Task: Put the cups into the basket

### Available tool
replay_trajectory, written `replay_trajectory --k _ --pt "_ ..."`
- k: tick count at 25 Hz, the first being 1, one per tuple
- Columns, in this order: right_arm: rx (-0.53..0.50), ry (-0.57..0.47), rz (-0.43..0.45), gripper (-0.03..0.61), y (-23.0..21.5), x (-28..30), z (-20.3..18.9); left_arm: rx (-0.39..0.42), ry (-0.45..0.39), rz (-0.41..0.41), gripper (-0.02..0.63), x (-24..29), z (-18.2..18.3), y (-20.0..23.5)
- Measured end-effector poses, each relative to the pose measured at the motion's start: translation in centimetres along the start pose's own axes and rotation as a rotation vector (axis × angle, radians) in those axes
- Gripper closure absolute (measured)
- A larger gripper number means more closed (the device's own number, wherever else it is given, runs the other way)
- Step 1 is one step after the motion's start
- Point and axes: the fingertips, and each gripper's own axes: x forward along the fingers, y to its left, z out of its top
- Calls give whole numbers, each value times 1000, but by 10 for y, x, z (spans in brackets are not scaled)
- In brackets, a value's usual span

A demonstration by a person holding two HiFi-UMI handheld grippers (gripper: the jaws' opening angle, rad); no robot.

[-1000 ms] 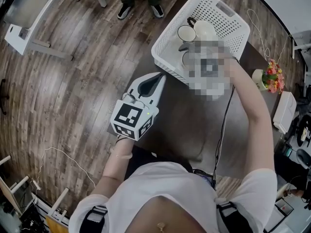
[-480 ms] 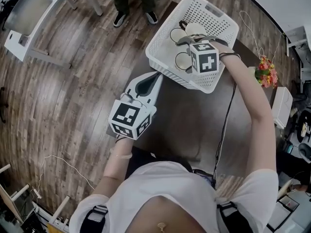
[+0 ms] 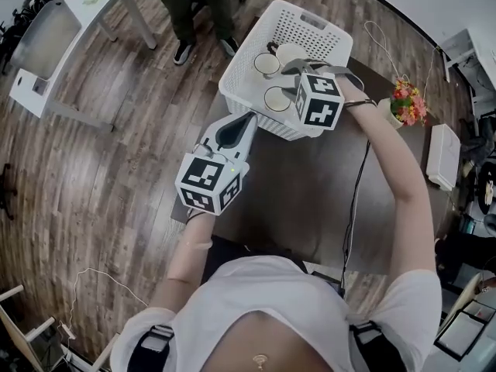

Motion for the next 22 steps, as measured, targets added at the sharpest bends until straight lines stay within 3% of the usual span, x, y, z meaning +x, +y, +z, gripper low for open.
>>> replay_trajectory --k 1,4,6,11,15,18,22 --pt "30 -14 -80 567 -7 -7 2 4 3 2 603 0 0 0" --pt "146 -85 -269 568 -24 -36 9 13 4 26 603 2 3 3" --pt "279 -160 -369 568 -33 -65 15 20 1 41 603 5 6 2" --pt "744 -384 -590 568 -27 -138 1 64 -23 8 603 21 18 -25" --pt "1081 -494 -767 568 22 -189 -46 98 -44 -64 603 36 20 -70" --pt "1297 -510 -884 568 69 -226 -84 119 -50 -131 603 48 16 -109" --pt "1442 -480 -1030 568 127 -253 -120 128 -47 -214 603 57 2 -159"
